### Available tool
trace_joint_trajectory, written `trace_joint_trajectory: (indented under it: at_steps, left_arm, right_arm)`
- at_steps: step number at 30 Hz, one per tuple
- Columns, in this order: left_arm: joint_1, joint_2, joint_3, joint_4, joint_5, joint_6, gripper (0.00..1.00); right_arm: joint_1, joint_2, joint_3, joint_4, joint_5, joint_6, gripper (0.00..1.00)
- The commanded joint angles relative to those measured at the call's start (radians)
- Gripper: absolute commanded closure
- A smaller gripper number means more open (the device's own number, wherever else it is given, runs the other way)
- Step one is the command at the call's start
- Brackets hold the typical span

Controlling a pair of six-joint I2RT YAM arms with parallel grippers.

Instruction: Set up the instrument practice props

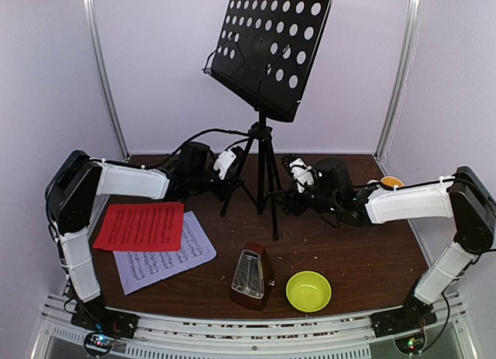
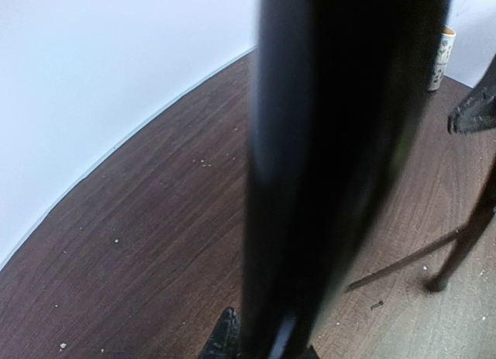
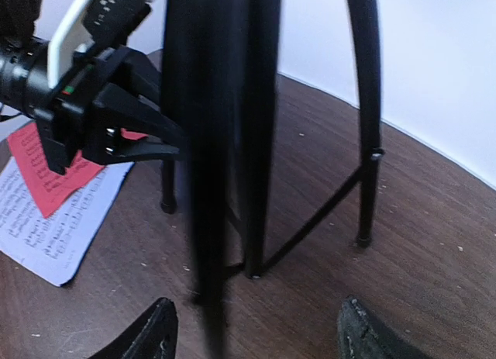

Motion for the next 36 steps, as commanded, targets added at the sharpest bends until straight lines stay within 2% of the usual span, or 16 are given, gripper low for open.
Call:
trace_joint_trajectory:
  at_steps: [1, 8, 19, 26, 29, 36]
  left_arm:
    - [-0.042, -0.042, -0.01, -0.01, -0.013, -0.034, 0.96]
    - [-0.053, -0.048, -0.014, -0.019, -0.031, -0.04, 0.96]
    - [-0.056, -0.075, -0.038, -0.019, -0.038, -0.032, 0.96]
    - [-0.055, -0.075, -0.044, -0.009, -0.035, -0.034, 0.95]
    - [-0.056, -0.074, -0.04, -0.009, -0.034, -0.034, 0.95]
    - [-0.055, -0.077, -0.046, -0.017, -0.044, -0.032, 0.95]
  right_arm:
    - [0.031, 0.013, -0.014, 0.089, -0.142, 0.056, 0.28]
    - [0.047, 0.014, -0.044, 0.152, -0.162, 0.119, 0.25]
    - [0.047, -0.051, -0.147, 0.138, -0.023, 0.07, 0.28]
    - [0.038, 0.023, -0.065, 0.092, 0.009, 0.033, 0.33]
    - [0.039, 0.06, -0.025, 0.083, 0.058, 0.015, 0.38]
    - [0.038, 0.074, -0.012, 0.068, 0.095, -0.037, 0.67]
